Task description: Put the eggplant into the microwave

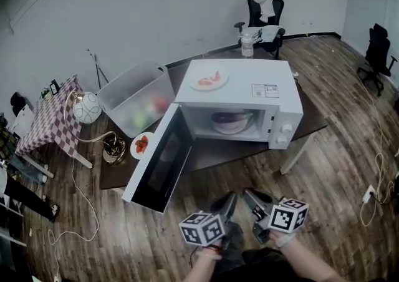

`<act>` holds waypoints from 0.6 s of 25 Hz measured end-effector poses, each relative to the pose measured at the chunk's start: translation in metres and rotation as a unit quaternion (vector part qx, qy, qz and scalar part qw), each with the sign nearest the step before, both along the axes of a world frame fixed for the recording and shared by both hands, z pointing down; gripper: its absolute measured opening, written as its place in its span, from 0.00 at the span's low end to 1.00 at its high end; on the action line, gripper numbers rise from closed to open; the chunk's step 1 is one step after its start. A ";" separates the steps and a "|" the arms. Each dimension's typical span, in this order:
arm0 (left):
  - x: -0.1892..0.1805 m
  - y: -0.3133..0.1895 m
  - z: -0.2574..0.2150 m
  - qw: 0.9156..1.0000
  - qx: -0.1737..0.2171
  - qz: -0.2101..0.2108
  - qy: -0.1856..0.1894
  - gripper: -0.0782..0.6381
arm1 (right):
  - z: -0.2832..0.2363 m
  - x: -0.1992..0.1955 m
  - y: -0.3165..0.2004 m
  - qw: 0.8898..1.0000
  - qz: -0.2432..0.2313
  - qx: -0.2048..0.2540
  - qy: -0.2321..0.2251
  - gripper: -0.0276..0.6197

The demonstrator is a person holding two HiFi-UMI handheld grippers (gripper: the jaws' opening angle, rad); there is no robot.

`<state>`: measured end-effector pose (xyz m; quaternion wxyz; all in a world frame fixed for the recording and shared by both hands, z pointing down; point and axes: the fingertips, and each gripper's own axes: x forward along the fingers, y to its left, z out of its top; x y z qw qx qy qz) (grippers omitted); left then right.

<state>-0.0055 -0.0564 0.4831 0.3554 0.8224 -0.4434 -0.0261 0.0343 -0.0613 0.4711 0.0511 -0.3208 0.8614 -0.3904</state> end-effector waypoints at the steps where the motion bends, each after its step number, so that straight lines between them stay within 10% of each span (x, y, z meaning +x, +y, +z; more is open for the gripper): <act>1: 0.000 0.002 -0.001 1.000 0.003 -0.002 -0.001 0.11 | 0.000 0.000 0.004 1.000 -0.001 0.004 0.004 0.04; 15: -0.002 0.018 -0.007 0.999 0.018 0.006 -0.031 0.11 | 0.004 -0.004 0.026 1.000 -0.003 0.012 0.028 0.04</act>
